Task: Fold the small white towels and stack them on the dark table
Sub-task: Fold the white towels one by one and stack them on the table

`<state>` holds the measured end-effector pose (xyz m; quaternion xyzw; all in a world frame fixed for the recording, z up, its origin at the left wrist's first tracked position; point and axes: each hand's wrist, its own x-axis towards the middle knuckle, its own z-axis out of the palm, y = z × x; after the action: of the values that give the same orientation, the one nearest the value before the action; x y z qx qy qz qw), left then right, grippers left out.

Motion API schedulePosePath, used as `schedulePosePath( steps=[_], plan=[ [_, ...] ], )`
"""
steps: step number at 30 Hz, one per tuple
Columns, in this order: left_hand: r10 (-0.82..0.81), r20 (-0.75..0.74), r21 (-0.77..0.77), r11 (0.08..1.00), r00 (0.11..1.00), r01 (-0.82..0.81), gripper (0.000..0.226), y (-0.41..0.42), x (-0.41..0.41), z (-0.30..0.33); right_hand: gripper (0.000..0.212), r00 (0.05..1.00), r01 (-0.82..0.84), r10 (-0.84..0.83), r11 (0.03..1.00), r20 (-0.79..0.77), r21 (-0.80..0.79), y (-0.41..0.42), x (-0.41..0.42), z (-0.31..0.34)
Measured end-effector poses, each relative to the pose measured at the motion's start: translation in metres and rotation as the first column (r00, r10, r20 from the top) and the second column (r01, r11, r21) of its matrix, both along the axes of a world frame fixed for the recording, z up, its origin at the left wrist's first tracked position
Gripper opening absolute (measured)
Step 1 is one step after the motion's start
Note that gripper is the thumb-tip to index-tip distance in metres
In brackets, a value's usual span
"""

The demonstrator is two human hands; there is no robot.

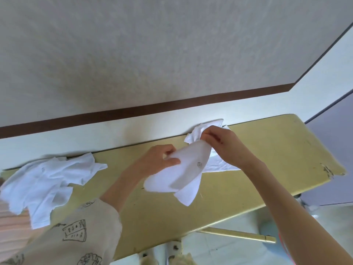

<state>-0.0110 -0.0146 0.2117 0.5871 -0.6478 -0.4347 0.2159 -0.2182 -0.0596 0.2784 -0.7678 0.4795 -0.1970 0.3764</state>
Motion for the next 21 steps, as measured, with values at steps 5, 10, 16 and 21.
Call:
schedulePosePath(
  steps=[5,10,16,21],
  plan=[
    [0.209,0.151,0.031,0.976,0.966,-0.216,0.027,0.035,0.071,0.000,0.014,0.986,-0.078,0.084,0.996,-0.142,0.048,-0.003,0.026,-0.014],
    [0.394,0.214,-0.084,0.919,0.894,-0.386,0.012,0.047,0.115,0.013,0.014,0.991,-0.024,0.014,0.997,-0.135,-0.072,-0.020,0.061,-0.022],
    [0.625,0.242,-0.291,0.777,0.742,-0.559,0.020,0.050,0.141,0.027,0.018,0.994,0.006,-0.041,0.947,-0.102,-0.322,-0.043,0.087,-0.024],
    [0.689,0.139,-0.282,0.716,0.712,-0.638,0.015,0.072,0.138,0.024,0.016,0.999,0.052,-0.054,0.947,0.001,-0.318,-0.027,0.085,-0.033]
  ],
)
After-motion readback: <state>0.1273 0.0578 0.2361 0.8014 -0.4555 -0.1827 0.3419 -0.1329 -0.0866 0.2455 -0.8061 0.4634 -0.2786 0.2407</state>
